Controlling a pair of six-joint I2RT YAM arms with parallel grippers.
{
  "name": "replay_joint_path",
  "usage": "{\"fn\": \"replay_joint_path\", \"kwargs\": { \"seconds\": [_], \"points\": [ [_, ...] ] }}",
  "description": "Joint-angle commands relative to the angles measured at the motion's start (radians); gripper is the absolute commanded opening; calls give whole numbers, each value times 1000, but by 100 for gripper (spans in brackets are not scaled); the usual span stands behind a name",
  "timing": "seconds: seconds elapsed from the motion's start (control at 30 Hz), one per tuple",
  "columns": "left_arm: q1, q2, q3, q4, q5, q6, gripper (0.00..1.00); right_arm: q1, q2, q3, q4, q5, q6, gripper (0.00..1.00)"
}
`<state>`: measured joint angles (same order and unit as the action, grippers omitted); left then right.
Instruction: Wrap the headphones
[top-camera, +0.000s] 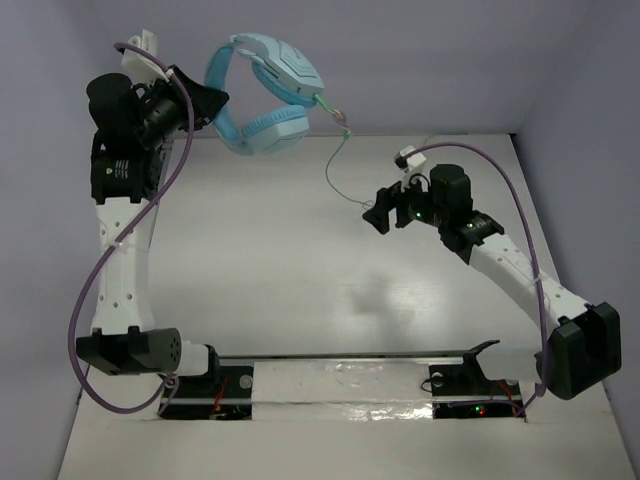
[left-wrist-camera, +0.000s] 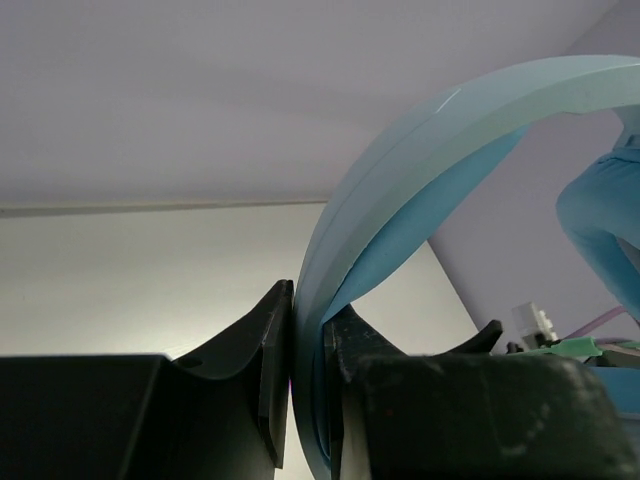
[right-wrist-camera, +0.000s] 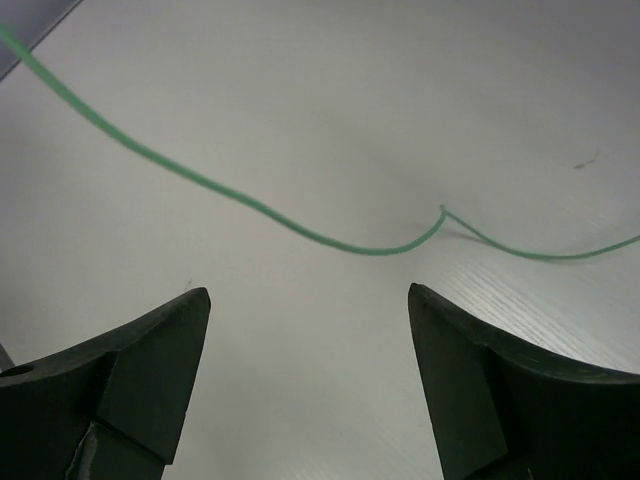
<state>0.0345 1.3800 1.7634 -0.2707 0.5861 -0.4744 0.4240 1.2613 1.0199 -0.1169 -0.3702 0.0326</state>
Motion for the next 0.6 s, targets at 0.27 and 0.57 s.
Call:
{"fn": "replay_joint_path", "kwargs": {
  "seconds": [0.27,0.57],
  "points": [
    [1,-39,28,100,61,-67,0,12,127,80,28,6,-76,86],
    [1,-49,57,145,135,-136,0,12,334,129,266,-38,-34,84]
  ]
}}
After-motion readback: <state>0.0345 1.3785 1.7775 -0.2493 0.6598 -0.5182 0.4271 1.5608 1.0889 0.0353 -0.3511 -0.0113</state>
